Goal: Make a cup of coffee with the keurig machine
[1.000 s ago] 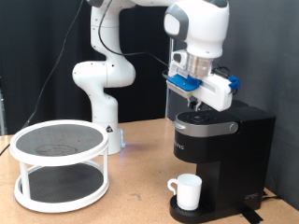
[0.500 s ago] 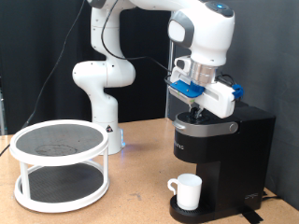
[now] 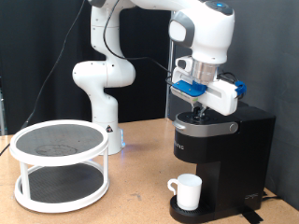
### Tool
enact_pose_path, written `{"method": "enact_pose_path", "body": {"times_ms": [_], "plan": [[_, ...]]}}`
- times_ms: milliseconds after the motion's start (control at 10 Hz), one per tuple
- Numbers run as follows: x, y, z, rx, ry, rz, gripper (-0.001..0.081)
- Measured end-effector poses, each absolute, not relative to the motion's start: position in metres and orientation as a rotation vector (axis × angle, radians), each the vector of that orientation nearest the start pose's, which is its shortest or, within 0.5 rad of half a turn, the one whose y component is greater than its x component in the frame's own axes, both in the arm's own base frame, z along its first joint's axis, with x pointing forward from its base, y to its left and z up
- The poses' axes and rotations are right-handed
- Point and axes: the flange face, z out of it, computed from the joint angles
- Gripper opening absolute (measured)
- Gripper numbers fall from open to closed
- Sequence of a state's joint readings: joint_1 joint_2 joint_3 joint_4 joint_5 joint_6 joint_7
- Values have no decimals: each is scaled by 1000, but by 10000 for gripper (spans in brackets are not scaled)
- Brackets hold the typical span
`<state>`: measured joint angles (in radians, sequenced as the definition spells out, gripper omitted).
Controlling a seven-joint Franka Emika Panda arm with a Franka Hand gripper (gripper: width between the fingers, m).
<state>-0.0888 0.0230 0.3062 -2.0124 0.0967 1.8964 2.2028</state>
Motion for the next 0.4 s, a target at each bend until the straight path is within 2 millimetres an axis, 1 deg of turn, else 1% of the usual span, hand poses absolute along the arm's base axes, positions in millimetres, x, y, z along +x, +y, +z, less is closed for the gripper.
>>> {"method": "enact_pose_path", "body": {"times_ms": [200,400], "plan": [[517,123,452,-1693,2643,256,0],[505,123,477,-1664,2610,271,0]]}}
